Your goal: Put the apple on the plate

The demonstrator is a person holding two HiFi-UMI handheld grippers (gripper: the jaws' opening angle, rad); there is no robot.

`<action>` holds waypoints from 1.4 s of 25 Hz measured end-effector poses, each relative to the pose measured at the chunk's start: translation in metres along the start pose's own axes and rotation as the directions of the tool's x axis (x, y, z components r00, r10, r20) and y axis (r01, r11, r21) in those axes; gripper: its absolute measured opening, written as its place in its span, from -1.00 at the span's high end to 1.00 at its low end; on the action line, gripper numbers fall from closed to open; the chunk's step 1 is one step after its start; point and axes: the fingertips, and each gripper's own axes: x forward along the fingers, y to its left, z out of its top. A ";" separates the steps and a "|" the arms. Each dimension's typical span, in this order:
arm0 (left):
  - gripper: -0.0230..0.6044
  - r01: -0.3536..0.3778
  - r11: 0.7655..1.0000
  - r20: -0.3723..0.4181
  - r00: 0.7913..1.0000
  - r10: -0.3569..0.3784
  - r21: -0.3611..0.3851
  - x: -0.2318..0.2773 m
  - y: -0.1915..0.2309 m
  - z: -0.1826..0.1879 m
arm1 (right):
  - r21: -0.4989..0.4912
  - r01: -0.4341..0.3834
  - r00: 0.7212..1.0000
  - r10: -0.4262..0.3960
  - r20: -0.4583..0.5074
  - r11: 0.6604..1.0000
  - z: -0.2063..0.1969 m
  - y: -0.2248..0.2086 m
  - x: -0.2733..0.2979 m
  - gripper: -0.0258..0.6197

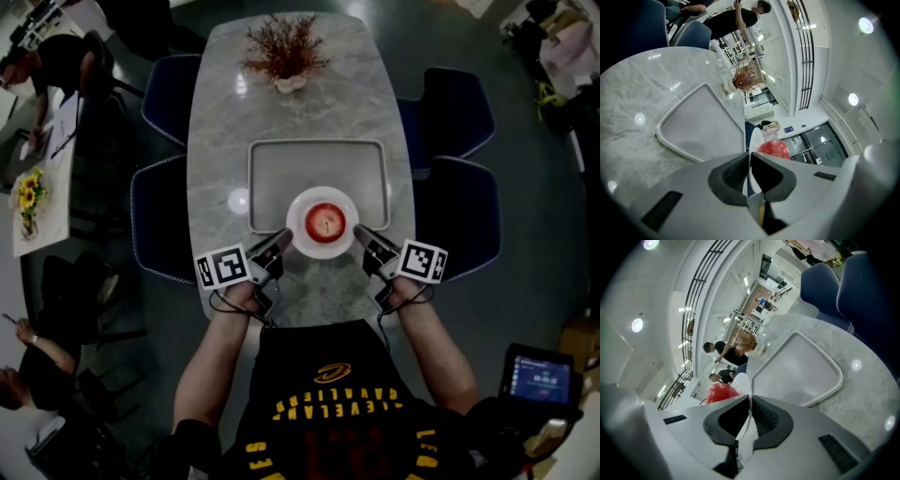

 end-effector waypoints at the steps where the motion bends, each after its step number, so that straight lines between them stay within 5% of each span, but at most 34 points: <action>1: 0.86 0.001 1.000 0.002 1.000 -0.001 0.004 0.001 -0.001 0.004 | -0.007 -0.001 1.000 0.001 0.004 1.000 0.004 0.002 0.002 0.82; 5: 0.86 0.002 1.000 0.008 1.000 -0.002 0.027 0.008 -0.006 0.017 | -0.073 -0.041 0.999 0.042 0.011 0.997 0.020 0.011 0.009 0.82; 21: 0.86 -0.011 0.999 0.012 1.000 0.011 0.035 0.036 -0.002 0.064 | -0.055 -0.004 1.000 0.006 0.020 0.998 0.061 0.008 0.043 0.83; 35: 0.86 -0.106 0.994 -0.029 0.994 0.105 -0.010 0.078 0.065 0.083 | -0.072 0.034 0.998 -0.038 -0.043 0.997 0.079 -0.046 0.100 0.82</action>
